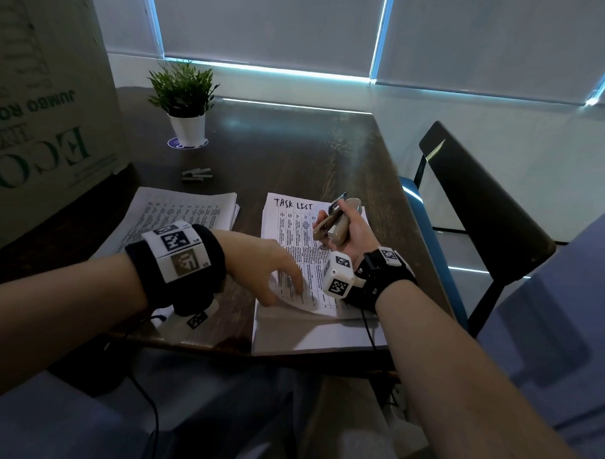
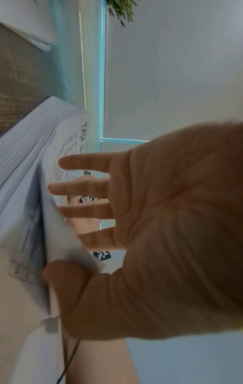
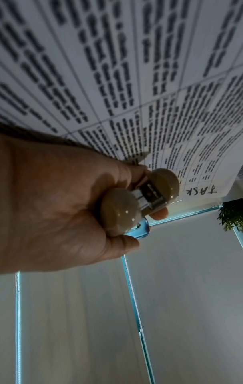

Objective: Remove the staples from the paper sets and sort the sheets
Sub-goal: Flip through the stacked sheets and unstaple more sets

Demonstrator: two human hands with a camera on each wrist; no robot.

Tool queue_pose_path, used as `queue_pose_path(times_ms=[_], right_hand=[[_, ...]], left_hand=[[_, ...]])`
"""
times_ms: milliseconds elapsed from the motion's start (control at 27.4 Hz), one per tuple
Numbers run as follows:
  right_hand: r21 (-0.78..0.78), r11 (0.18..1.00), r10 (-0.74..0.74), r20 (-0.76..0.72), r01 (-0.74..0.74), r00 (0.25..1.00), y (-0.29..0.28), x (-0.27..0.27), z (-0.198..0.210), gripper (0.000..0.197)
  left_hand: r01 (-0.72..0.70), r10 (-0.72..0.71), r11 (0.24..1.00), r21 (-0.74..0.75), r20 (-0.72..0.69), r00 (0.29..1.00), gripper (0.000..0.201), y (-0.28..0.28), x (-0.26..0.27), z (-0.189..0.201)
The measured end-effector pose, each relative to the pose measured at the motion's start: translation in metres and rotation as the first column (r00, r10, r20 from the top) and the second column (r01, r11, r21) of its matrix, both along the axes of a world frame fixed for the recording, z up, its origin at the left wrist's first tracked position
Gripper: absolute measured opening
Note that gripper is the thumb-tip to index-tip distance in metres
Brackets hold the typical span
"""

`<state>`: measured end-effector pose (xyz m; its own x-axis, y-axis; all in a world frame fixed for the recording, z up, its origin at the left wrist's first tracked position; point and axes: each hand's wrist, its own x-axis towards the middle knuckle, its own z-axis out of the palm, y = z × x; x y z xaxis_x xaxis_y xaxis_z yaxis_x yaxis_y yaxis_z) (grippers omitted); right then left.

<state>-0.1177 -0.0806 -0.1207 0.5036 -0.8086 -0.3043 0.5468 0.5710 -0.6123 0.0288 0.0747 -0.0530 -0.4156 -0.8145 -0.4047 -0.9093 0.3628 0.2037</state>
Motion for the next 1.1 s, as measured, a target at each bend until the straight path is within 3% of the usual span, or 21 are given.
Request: queue_pose_path(times_ms=[73, 146, 219, 256, 292, 329, 366, 402, 439, 475, 585, 621, 695, 731, 841, 951, 1024, 1097], right_hand=[[0.001, 1.000, 0.010, 0.002, -0.010, 1.000, 0.001, 0.001, 0.000, 0.023], [0.001, 1.000, 0.013, 0.008, -0.013, 1.000, 0.001, 0.001, 0.000, 0.024], [0.024, 0.999, 0.029, 0.019, -0.030, 0.999, 0.003, -0.001, 0.002, 0.026], [0.046, 0.998, 0.036, 0.039, -0.037, 0.999, 0.004, -0.002, 0.002, 0.029], [0.075, 0.996, 0.036, 0.072, -0.041, 0.997, 0.004, -0.002, 0.001, 0.032], [0.108, 0.993, 0.029, 0.113, -0.041, 0.993, 0.005, -0.002, 0.001, 0.035], [0.133, 0.990, 0.017, 0.151, -0.038, 0.988, 0.005, -0.003, 0.001, 0.036], [0.139, 0.989, 0.015, 0.174, -0.039, 0.985, 0.004, -0.004, 0.000, 0.035], [0.129, 0.991, 0.024, 0.180, -0.048, 0.983, 0.002, -0.005, -0.002, 0.032], [0.113, 0.992, 0.044, 0.177, -0.065, 0.983, 0.001, -0.007, -0.003, 0.029], [0.075, 0.991, 0.097, 0.134, -0.108, 0.986, 0.005, -0.005, -0.002, 0.023], [0.073, 0.995, 0.066, 0.097, -0.074, 0.993, 0.009, -0.002, 0.002, 0.022], [0.005, 0.997, -0.080, -0.070, 0.080, 0.994, 0.011, -0.002, 0.011, 0.022], [-0.078, 0.987, -0.152, -0.181, 0.140, 0.972, 0.008, -0.009, 0.018, 0.024], [-0.390, 0.916, -0.253, -0.388, 0.091, 0.886, -0.007, -0.043, 0.051, 0.039], [-0.534, 0.846, -0.182, -0.291, -0.002, 0.939, -0.007, -0.055, 0.092, 0.021], [-0.582, 0.805, -0.258, -0.172, 0.113, 0.951, -0.001, -0.045, 0.101, 0.006], [-0.600, 0.788, -0.331, -0.221, 0.140, 0.917, 0.003, -0.038, 0.086, 0.013]], left_hand=[[0.014, -0.012, 0.998, -0.055, 0.031, 0.999, 0.048, 0.002, -0.003, 0.000], [-0.015, 0.022, 0.977, -0.214, 0.030, 0.999, 0.047, 0.004, -0.005, -0.002], [-0.273, 0.253, 0.890, -0.365, -0.103, 0.962, 0.054, -0.001, 0.000, -0.008], [-0.471, 0.413, 0.819, -0.328, -0.232, 0.880, 0.061, -0.005, 0.004, -0.011], [-0.663, 0.566, 0.734, -0.151, -0.404, 0.719, 0.064, -0.009, 0.007, -0.013], [-0.759, 0.683, 0.637, 0.136, -0.555, 0.474, 0.061, -0.013, 0.006, -0.014], [-0.720, 0.752, 0.551, 0.422, -0.625, 0.209, 0.057, -0.018, 0.005, -0.017], [-0.624, 0.774, 0.497, 0.603, -0.633, 0.005, 0.051, -0.023, 0.005, -0.019], [-0.565, 0.768, 0.469, 0.678, -0.630, -0.118, 0.046, -0.032, 0.007, -0.020], [-0.563, 0.757, 0.443, 0.698, -0.627, -0.182, 0.047, -0.040, 0.008, -0.022], [-0.723, 0.771, 0.337, 0.603, -0.618, -0.155, 0.077, -0.062, 0.010, -0.035], [-0.753, 0.755, 0.341, 0.563, -0.642, -0.137, 0.070, -0.068, 0.010, -0.039], [-0.802, 0.663, 0.399, 0.444, -0.744, -0.082, 0.036, -0.067, 0.001, -0.032], [-0.811, 0.602, 0.449, 0.376, -0.798, -0.037, 0.029, -0.063, -0.002, -0.024], [-0.811, 0.282, 0.556, 0.182, -0.959, -0.022, 0.033, -0.052, 0.000, 0.013], [-0.833, 0.005, 0.552, -0.031, -0.999, 0.041, 0.034, -0.055, -0.002, 0.053], [-0.845, -0.068, 0.534, -0.027, -0.998, -0.011, 0.033, -0.062, -0.010, 0.053], [-0.861, -0.037, 0.509, 0.027, -0.998, -0.054, 0.026, -0.064, -0.020, 0.036]])
